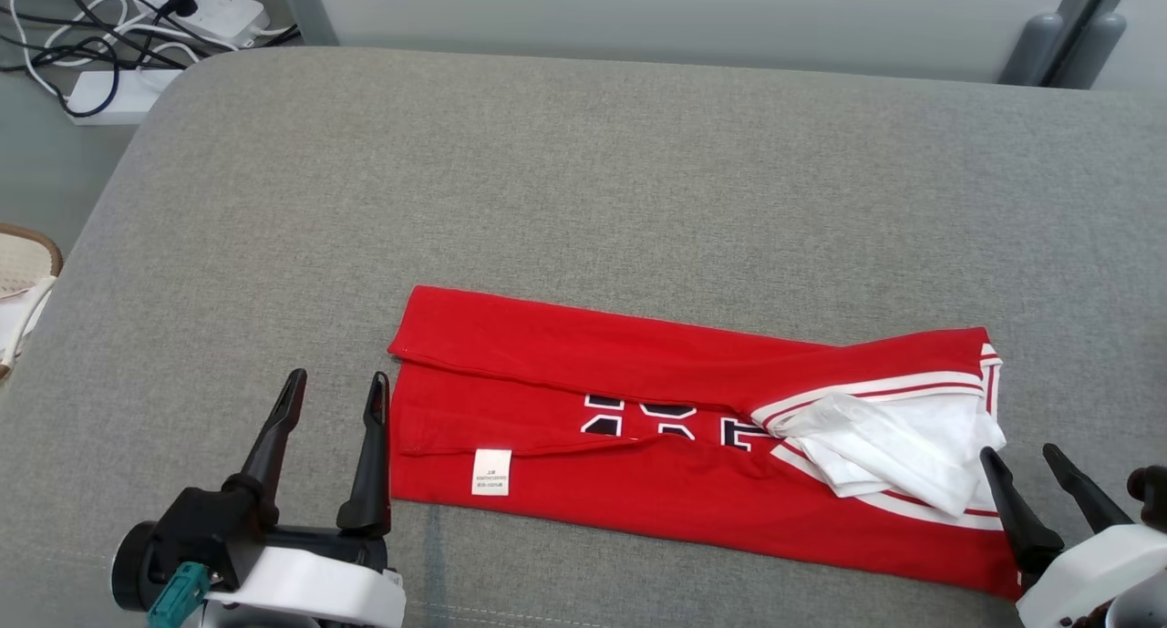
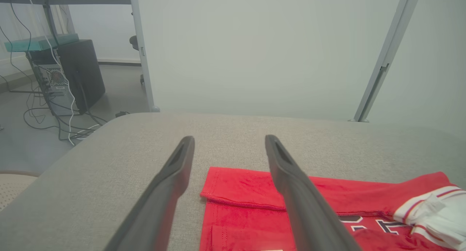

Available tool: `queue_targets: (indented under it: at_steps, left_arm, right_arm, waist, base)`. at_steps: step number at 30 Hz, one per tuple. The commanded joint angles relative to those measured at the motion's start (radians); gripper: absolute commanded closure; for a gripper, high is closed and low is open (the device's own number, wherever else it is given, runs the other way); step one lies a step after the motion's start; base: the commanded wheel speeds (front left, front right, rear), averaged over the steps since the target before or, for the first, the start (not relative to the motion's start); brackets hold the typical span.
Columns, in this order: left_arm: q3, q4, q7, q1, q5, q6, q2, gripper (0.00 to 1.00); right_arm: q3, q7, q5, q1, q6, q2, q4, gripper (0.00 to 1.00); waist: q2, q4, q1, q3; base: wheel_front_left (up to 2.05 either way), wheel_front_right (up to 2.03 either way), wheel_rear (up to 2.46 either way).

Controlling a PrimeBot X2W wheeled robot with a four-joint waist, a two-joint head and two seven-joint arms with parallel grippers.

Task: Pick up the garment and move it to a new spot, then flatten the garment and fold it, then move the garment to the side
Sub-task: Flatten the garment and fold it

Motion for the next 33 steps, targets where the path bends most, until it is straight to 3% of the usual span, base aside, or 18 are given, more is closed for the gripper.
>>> queue_targets:
  at_steps: [1, 17, 18, 20, 27, 33]
  left_arm:
    - [0.033, -0.015, -0.005, -0.051, 0.005, -0.003, 0.016, 0.00]
    - [0.020, 0.015, -0.019, -0.073, 0.005, -0.014, -0.003, 0.00]
    - [0.020, 0.016, -0.020, -0.073, 0.005, -0.014, -0.003, 0.00]
    - [0.020, 0.017, -0.021, -0.077, 0.005, -0.015, -0.003, 0.00]
    - [0.020, 0.017, -0.022, -0.083, 0.007, -0.014, -0.003, 0.00]
    - [0.025, 0.011, -0.024, -0.085, 0.008, -0.010, 0.002, 0.00]
  right_arm:
    - [0.016, 0.000, 0.006, -0.028, 0.002, -0.021, -0.011, 0.00]
    - [0.096, 0.079, 0.037, -0.122, 0.002, 0.013, 0.178, 0.00]
    - [0.106, 0.084, 0.044, -0.127, 0.002, 0.011, 0.179, 0.14]
    - [0.120, 0.100, 0.062, -0.133, 0.002, 0.008, 0.186, 1.00]
    - [0.107, 0.094, 0.114, -0.134, 0.002, -0.028, 0.197, 1.00]
    - [0.001, 0.048, 0.148, -0.120, 0.002, -0.098, 0.220, 1.00]
  waist:
    - [-0.0001, 0.010, 0.0000, 0.006]
    - [-0.0001, 0.043, 0.0000, 0.031]
    - [-0.0001, 0.041, 0.0000, 0.033]
    - [-0.0001, 0.037, 0.0000, 0.035]
    - [-0.0001, 0.022, 0.0000, 0.044]
    - [-0.0001, -0.005, 0.0000, 0.056]
  base:
    - [0.00, 0.00, 0.00]
    - [0.00, 0.00, 0.00]
    - [0.00, 0.00, 0.00]
    - [0.00, 0.00, 0.00]
    - [0.00, 0.00, 0.00]
    - [0.00, 0.00, 0.00]
